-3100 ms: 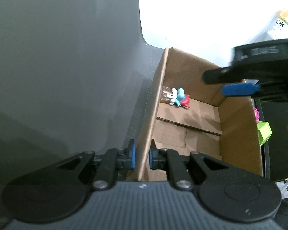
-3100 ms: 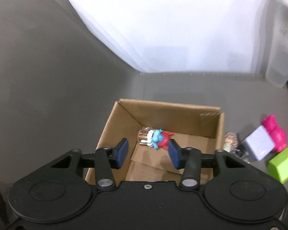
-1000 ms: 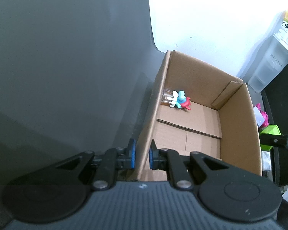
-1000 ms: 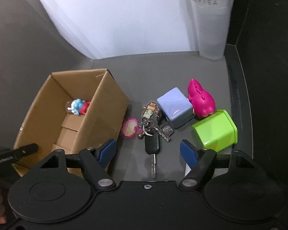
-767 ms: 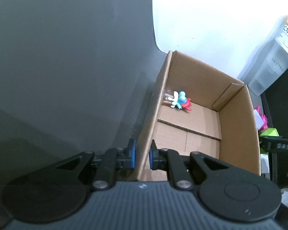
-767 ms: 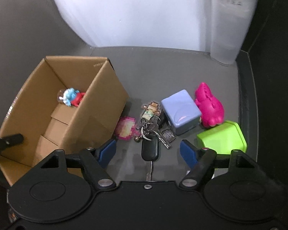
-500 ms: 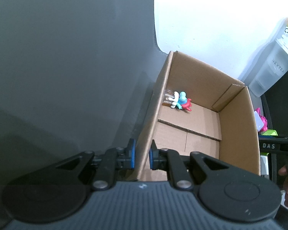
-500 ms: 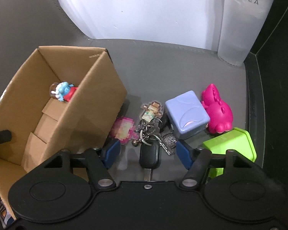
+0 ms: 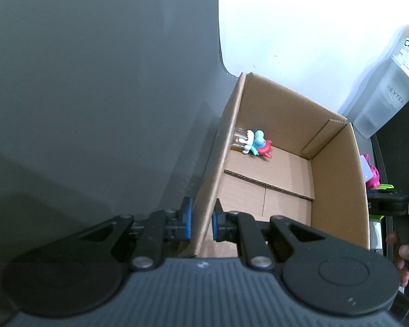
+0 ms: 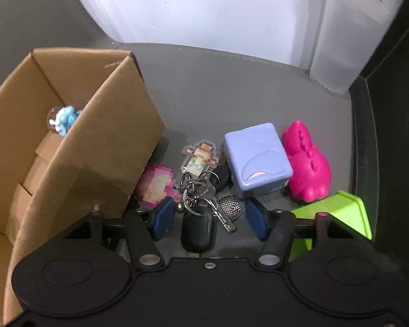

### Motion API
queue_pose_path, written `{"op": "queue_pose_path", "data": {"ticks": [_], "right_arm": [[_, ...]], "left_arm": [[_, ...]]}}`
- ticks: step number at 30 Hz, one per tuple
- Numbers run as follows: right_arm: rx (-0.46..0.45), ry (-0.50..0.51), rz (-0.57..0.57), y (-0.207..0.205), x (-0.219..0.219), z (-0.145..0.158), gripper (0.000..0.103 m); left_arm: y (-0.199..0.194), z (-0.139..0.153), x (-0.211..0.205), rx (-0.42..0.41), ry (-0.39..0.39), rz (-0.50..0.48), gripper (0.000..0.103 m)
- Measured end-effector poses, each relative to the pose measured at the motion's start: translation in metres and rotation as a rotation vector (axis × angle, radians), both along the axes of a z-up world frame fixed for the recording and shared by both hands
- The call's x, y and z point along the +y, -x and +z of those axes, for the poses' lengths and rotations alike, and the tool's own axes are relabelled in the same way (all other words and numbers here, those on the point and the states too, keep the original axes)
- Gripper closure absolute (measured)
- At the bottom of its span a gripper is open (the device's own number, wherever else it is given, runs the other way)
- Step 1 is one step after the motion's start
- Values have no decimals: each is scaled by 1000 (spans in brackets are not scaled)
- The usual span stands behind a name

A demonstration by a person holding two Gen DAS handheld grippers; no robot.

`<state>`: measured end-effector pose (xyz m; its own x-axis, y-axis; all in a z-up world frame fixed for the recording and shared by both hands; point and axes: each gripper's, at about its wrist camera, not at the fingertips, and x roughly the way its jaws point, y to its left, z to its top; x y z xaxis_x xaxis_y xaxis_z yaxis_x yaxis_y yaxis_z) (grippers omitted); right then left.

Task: Organize rigid objects
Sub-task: 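Move the right tool back toward the bunch of keys, then close the right gripper on the black car key of the key bunch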

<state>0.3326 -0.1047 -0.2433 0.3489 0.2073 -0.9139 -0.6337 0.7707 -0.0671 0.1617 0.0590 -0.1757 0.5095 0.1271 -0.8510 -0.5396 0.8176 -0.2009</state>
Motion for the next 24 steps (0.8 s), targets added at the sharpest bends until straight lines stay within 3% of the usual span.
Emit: {"op": "queue_pose_path", "data": {"ticks": [1, 3, 8, 13, 24], "right_arm": [[-19, 26, 9, 2, 2, 0, 60], [-14, 27, 11, 5, 3, 3, 67], [25, 2, -19, 6, -5, 7, 73], [54, -50, -51, 14, -15, 19, 93], [35, -117, -118, 27, -36, 46, 94]], "left_arm": [[0, 0, 0, 0, -1, 0, 90], [0, 0, 0, 0, 1, 0, 90], [0, -1, 0, -3, -1, 1, 90], [1, -1, 1, -5, 0, 3, 90], [3, -2, 4, -12, 8, 9, 90]]}}
